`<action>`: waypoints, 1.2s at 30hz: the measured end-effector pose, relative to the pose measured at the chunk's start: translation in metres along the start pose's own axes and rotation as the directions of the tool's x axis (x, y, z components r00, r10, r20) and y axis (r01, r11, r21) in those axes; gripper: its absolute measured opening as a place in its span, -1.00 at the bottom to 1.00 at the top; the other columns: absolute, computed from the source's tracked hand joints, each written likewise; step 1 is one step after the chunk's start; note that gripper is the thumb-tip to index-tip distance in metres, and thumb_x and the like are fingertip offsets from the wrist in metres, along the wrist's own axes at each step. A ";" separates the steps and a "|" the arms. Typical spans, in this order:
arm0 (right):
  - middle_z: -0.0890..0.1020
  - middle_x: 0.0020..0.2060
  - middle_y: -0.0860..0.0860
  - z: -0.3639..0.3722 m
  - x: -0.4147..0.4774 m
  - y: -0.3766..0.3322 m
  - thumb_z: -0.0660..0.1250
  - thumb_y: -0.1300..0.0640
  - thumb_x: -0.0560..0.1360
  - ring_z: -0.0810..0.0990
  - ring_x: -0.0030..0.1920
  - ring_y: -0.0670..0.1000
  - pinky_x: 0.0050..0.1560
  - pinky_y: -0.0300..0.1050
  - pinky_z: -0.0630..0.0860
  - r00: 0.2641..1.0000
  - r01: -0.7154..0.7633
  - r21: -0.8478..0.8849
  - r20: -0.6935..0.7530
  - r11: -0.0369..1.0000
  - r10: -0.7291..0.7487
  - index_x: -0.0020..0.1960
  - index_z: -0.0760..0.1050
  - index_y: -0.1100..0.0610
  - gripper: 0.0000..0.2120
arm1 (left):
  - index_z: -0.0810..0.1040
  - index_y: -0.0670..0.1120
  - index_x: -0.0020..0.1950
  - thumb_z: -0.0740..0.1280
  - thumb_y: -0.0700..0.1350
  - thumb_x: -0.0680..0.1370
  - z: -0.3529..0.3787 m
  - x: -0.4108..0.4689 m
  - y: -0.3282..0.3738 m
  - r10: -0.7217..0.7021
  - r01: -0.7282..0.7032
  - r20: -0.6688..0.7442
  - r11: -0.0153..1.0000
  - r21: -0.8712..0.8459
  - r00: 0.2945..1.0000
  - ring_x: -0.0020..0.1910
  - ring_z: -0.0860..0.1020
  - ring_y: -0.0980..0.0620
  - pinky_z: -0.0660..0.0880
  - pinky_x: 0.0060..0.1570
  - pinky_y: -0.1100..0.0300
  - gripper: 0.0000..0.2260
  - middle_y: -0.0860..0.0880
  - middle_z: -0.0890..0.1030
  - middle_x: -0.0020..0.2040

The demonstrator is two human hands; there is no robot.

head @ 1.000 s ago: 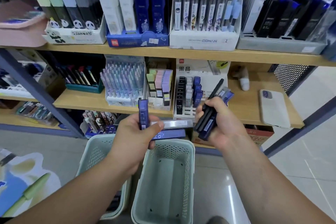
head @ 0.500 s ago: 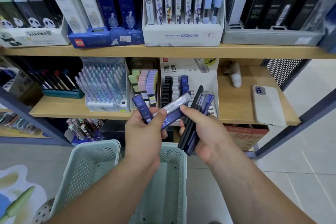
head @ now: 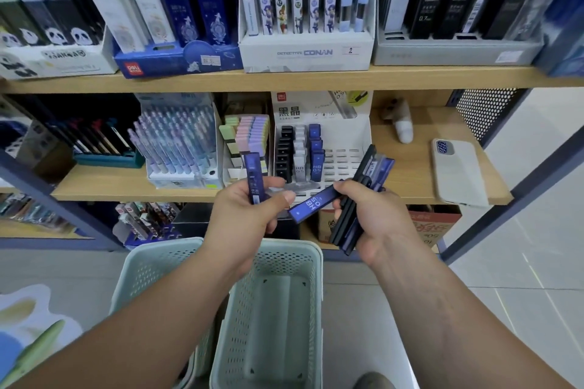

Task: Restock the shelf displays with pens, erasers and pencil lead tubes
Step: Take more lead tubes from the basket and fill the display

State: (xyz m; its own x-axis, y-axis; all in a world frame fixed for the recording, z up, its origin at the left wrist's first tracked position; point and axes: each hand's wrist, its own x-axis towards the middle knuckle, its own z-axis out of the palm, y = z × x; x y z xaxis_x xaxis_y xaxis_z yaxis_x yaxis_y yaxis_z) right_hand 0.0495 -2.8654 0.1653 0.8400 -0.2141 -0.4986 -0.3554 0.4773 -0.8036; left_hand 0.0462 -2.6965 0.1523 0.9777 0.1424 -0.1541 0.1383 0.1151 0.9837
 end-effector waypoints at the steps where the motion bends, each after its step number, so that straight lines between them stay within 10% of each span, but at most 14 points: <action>1: 0.59 -0.33 0.10 -0.002 0.000 0.000 0.44 0.33 0.48 0.51 -0.41 0.00 -0.40 -0.18 0.50 1.000 -0.001 0.005 -0.009 1.000 0.001 -0.06 0.57 0.19 -0.90 | 0.65 -0.17 0.02 0.49 -0.32 0.47 -0.001 0.003 0.002 -0.001 0.000 0.021 0.999 0.034 1.000 -0.47 0.34 0.03 0.35 -0.43 0.21 -0.83 -0.05 0.57 -0.32; 13: 0.68 -0.20 0.15 -0.019 -0.003 -0.004 0.44 0.31 0.49 0.60 -0.25 0.08 -0.32 -0.14 0.58 0.999 0.016 -0.010 -0.044 1.000 -0.016 0.04 0.60 0.19 -0.86 | 0.69 -0.09 -0.08 0.47 -0.14 0.54 0.013 0.059 0.022 0.231 -0.230 0.055 0.860 0.455 0.971 -0.53 0.41 0.26 0.39 -0.34 0.31 -0.96 0.22 0.49 -0.52; 19: 0.60 -0.33 0.10 -0.021 -0.006 -0.008 0.42 0.33 0.50 0.52 -0.43 -0.02 -0.46 -0.24 0.51 0.999 0.014 0.004 -0.045 1.000 -0.014 -0.05 0.56 0.19 -0.91 | 0.68 -0.09 -0.14 0.54 -0.06 0.47 0.008 0.076 0.019 0.364 -0.379 0.174 0.627 0.680 0.915 -0.29 0.55 -0.07 0.53 -0.21 0.08 -0.88 -0.08 0.63 -0.26; 36: 0.62 -0.41 0.06 -0.026 -0.005 -0.011 0.44 0.32 0.49 0.55 -0.43 0.00 -0.39 -0.16 0.54 0.997 0.036 0.012 -0.071 0.999 -0.035 -0.09 0.56 0.16 -0.90 | 0.66 -0.12 -0.19 0.52 -0.07 0.48 0.011 0.096 0.033 0.322 -0.517 0.425 0.302 0.801 0.846 -0.39 0.46 0.06 0.36 -0.33 0.17 -0.86 -0.01 0.55 -0.36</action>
State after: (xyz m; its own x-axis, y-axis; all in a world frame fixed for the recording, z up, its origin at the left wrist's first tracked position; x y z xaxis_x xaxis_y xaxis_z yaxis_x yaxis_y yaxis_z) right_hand 0.0385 -2.8922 0.1681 0.8208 -0.2907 -0.4917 -0.3195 0.4798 -0.8171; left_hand 0.1464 -2.6900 0.1712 0.9388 -0.2599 0.2262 -0.3374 -0.8265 0.4507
